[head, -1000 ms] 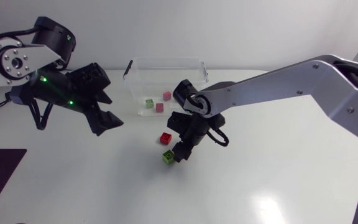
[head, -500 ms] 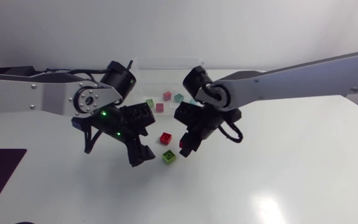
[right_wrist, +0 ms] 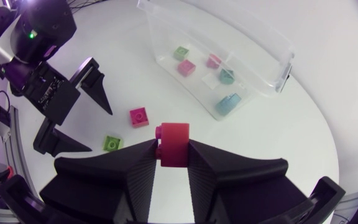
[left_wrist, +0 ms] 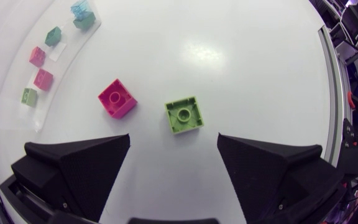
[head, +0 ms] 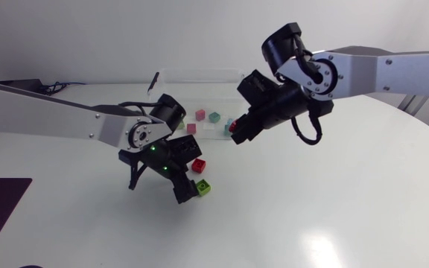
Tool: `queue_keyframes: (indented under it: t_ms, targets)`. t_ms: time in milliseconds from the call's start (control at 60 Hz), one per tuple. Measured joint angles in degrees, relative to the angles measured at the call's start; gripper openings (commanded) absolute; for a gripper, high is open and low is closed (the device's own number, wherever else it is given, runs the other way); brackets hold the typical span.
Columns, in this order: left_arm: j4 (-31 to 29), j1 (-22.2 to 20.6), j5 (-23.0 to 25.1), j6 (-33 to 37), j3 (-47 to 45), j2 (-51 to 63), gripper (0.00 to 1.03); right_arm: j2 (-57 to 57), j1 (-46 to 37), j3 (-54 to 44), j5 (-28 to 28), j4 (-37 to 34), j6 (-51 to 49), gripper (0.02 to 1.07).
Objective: Place the duplo bricks in the container
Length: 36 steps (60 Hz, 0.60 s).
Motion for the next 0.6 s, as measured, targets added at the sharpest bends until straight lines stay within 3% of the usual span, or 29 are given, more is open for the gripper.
queue_keyframes:
  t_ms: [517, 600]
  targets:
    - [3.08, -2.60, -1.33, -3.74, 2.95, 6.71, 0.94, 2.05, -5.38, 7.08, -1.33, 8.96, 8.68, 0.17]
    - [3.58, -2.73, -1.55, -4.13, 2.95, 7.30, 0.86, 3.30, -5.38, 8.13, -1.29, 9.66, 9.73, 0.17]
